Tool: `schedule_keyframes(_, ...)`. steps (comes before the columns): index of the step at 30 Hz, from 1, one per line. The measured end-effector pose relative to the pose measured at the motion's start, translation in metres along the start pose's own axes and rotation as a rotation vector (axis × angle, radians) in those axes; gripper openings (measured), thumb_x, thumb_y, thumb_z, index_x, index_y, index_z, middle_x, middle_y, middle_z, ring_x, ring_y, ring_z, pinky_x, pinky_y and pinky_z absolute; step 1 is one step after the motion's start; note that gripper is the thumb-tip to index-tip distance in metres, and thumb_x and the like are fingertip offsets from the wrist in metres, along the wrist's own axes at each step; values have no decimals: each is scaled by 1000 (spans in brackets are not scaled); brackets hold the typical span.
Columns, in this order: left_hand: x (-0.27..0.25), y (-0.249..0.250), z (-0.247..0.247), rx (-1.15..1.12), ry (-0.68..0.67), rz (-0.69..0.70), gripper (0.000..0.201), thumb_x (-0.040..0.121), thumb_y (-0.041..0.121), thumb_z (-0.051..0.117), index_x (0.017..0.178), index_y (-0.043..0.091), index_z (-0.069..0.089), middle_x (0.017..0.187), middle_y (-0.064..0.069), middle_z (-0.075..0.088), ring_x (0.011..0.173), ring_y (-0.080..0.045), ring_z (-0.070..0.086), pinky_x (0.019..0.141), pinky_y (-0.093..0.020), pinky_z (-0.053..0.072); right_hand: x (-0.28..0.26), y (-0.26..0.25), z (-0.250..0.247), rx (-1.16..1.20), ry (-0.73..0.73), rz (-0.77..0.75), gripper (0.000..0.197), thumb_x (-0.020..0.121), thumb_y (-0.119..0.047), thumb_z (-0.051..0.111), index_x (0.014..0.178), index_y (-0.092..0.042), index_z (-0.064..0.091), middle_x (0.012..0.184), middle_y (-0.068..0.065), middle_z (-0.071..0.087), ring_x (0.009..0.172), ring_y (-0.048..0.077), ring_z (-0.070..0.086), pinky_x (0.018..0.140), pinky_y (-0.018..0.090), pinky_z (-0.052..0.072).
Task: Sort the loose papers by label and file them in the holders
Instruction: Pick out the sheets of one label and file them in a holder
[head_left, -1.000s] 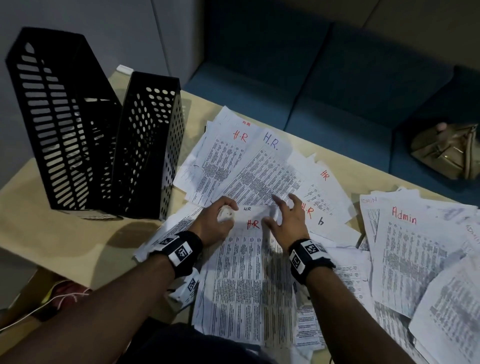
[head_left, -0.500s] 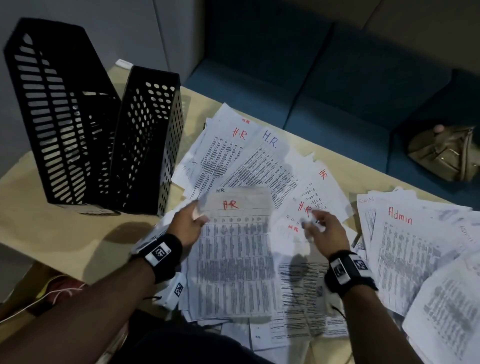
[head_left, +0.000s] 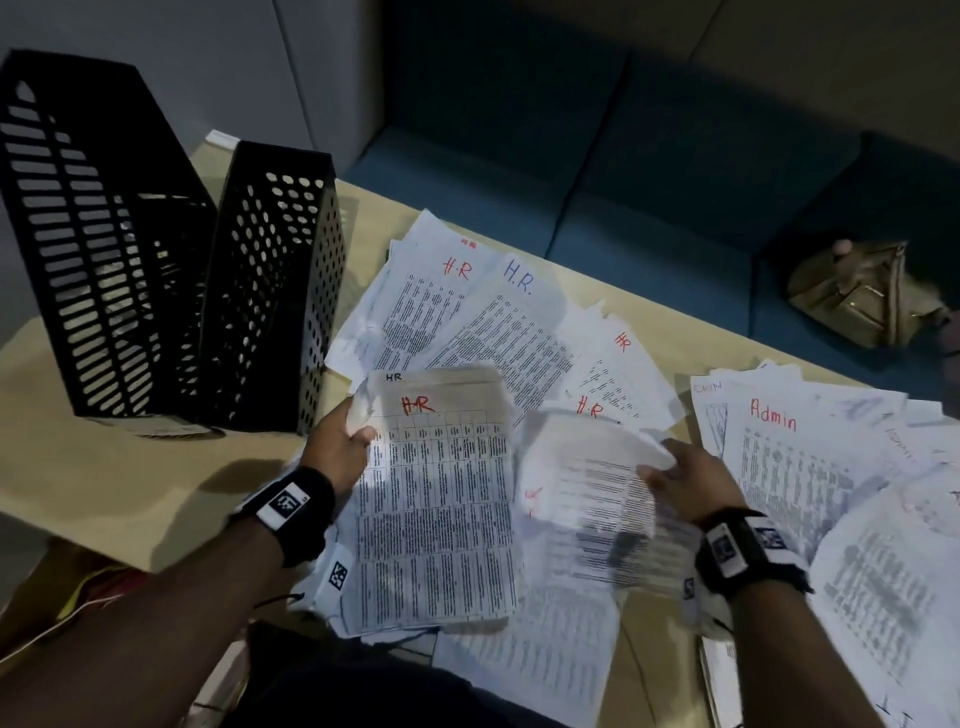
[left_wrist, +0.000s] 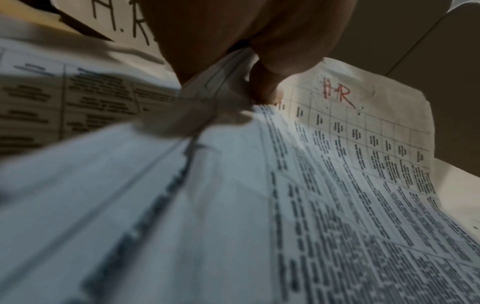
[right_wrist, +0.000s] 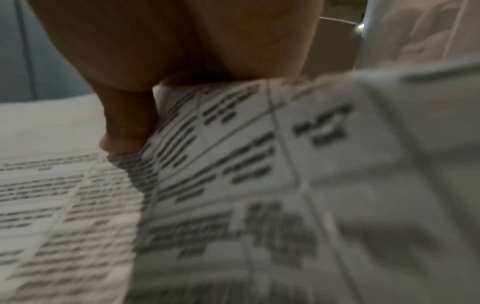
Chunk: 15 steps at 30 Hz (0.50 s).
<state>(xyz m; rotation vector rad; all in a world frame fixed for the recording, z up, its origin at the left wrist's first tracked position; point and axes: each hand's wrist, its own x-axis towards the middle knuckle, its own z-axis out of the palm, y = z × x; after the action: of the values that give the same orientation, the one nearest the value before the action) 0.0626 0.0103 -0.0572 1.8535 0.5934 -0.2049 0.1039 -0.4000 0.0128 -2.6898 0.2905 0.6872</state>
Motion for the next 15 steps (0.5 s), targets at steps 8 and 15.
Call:
schedule_keyframes(8, 4, -3, -3, 85, 16, -27, 41, 94, 1, 48, 131, 17, 55, 118, -2, 63, 109, -24, 55, 97, -31, 39, -5, 7, 6, -116, -129, 103, 44, 85, -24, 65, 123, -6, 53, 117, 14, 62, 95, 27, 58, 85, 35, 49)
schedule_keyframes(15, 9, -8, -2, 233, -7, -49, 38, 94, 5, 47, 126, 23, 55, 108, -5, 64, 95, -27, 58, 82, -28, 40, 3, -35, 40, -22, -47, 63, 68, 79, -33, 73, 136, -13, 41, 125, 12, 56, 110, 31, 57, 93, 40, 47)
